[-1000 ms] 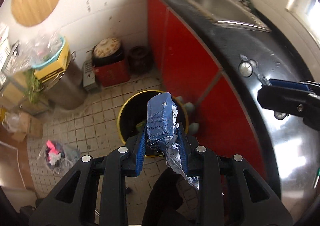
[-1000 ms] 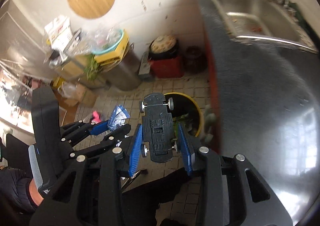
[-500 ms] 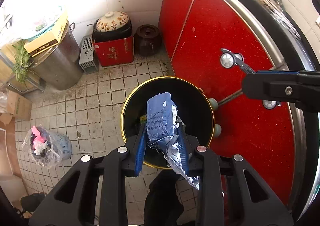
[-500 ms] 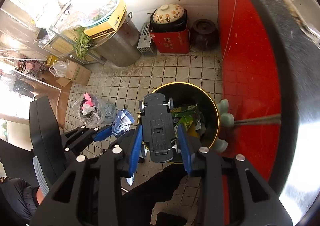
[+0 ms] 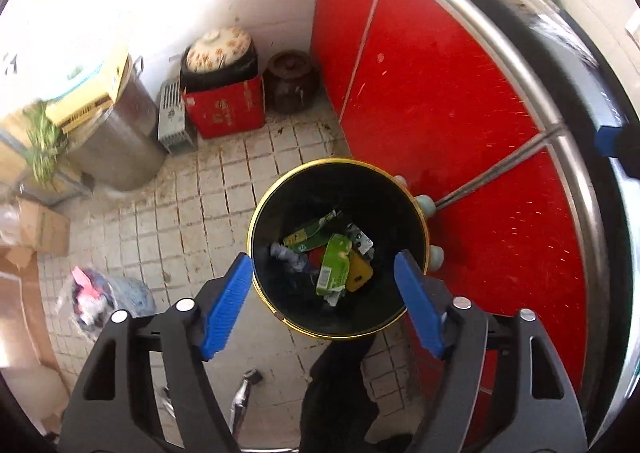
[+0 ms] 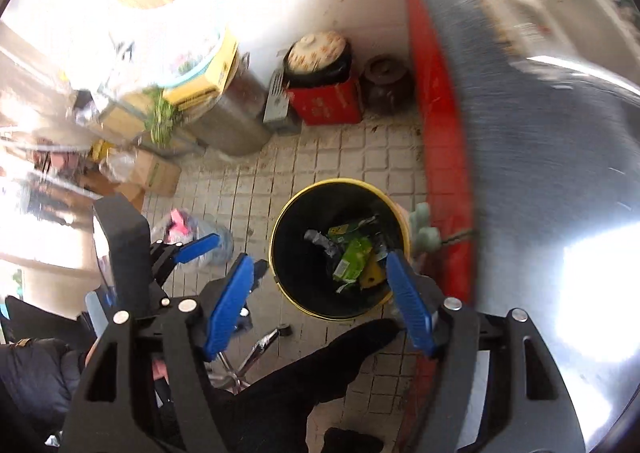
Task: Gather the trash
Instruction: 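Raise both tools back over the countertop toward the marker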
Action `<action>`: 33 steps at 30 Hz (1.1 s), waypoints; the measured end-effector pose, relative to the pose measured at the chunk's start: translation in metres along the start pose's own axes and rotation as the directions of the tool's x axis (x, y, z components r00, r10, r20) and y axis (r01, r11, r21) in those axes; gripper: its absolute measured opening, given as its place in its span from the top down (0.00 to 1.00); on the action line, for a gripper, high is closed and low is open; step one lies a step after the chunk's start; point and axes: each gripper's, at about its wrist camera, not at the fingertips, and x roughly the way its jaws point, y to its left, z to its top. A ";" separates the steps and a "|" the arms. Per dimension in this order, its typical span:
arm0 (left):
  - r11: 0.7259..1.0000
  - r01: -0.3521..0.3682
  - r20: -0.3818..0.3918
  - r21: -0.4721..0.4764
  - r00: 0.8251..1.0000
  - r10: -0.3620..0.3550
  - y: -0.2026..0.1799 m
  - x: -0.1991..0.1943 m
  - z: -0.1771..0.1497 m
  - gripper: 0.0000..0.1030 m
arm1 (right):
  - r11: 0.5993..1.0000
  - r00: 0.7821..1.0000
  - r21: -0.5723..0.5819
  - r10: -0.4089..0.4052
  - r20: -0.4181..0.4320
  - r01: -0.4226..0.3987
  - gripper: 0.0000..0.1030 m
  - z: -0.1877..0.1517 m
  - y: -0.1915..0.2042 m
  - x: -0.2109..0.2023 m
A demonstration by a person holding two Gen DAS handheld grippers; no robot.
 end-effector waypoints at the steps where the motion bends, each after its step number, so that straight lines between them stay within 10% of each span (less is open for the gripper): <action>1: 1.000 -0.006 0.023 0.026 1.000 0.005 -0.008 -0.011 0.002 0.28 | 1.000 0.999 0.009 -0.015 0.029 0.014 0.33 -0.005 -0.005 -0.017; 7: 0.980 -0.001 0.178 0.201 0.983 -0.036 -0.080 -0.088 0.009 0.08 | 0.985 0.963 0.134 -0.141 0.231 0.112 0.17 -0.066 -0.042 -0.141; 12: 0.918 0.067 0.224 0.392 0.961 -0.165 -0.172 -0.132 0.004 0.07 | 0.924 0.889 0.312 -0.323 0.323 0.223 0.12 -0.158 -0.073 -0.231; 21: 0.635 0.273 0.072 0.723 0.884 -0.462 -0.366 -0.191 -0.075 0.07 | 0.660 0.739 0.681 -0.622 0.259 0.317 0.12 -0.359 -0.114 -0.328; 28: 0.399 0.348 -0.102 0.848 0.847 -0.522 -0.458 -0.221 -0.158 0.07 | 0.412 0.642 0.856 -0.756 0.129 0.312 0.12 -0.496 -0.119 -0.360; 33: 0.302 0.368 -0.181 0.880 0.846 -0.502 -0.494 -0.223 -0.195 0.07 | 0.330 0.624 0.897 -0.777 0.082 0.294 0.12 -0.548 -0.122 -0.363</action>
